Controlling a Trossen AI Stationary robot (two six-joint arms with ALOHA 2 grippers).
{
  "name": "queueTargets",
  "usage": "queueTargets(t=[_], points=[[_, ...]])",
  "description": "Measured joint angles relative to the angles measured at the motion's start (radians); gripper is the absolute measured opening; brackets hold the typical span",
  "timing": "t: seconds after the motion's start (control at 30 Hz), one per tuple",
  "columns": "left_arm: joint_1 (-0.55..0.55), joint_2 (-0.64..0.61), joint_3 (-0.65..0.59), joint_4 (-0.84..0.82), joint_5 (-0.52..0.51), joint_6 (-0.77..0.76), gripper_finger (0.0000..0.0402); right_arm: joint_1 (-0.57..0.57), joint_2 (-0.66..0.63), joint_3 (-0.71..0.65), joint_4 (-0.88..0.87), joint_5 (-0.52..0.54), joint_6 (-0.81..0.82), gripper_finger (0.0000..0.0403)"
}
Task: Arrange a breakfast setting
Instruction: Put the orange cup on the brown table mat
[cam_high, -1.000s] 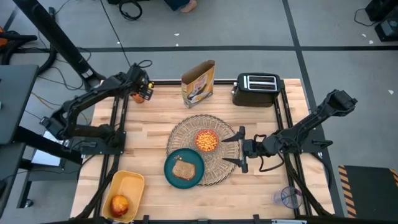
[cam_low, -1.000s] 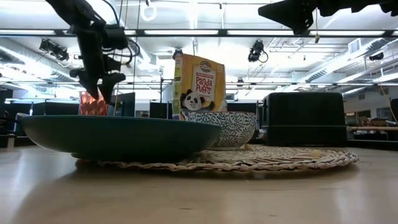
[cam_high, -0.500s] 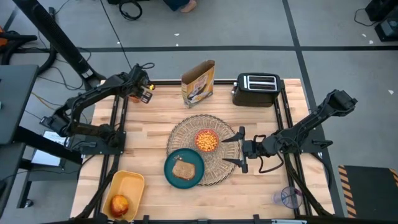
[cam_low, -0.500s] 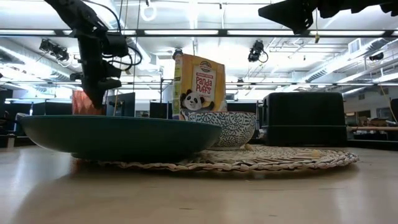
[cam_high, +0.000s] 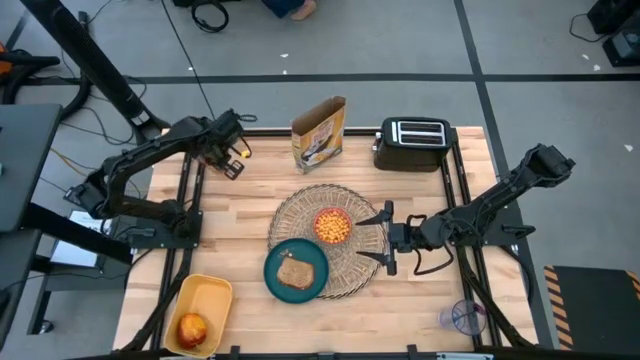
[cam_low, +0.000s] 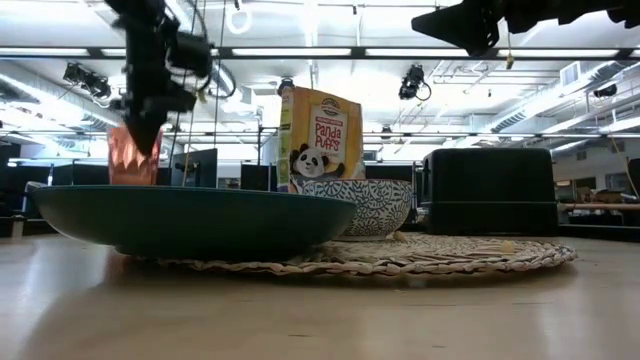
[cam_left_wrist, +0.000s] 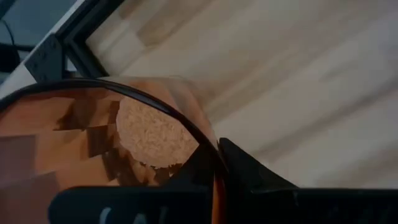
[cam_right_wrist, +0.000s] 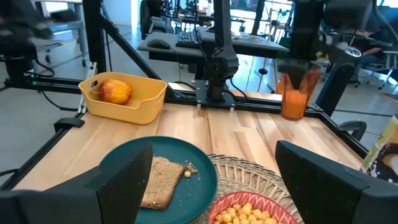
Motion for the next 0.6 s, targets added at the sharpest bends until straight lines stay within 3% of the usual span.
queueTargets(t=[0.2,0.3,0.6], points=[[-0.211,0.0,0.159,-0.228,0.004,-0.114,0.0017,-0.019,0.0,0.0,0.0,0.0,0.027,0.0348],[-0.349,0.0,0.233,-0.277,0.053,-0.194,0.0017,-0.019,0.0,0.0,0.0,0.003,0.065,0.0348],[-0.801,0.03,0.379,-0.183,0.099,-0.408,0.0017,-0.033,0.087,0.061,-0.036,-0.022,0.118,0.0374]])
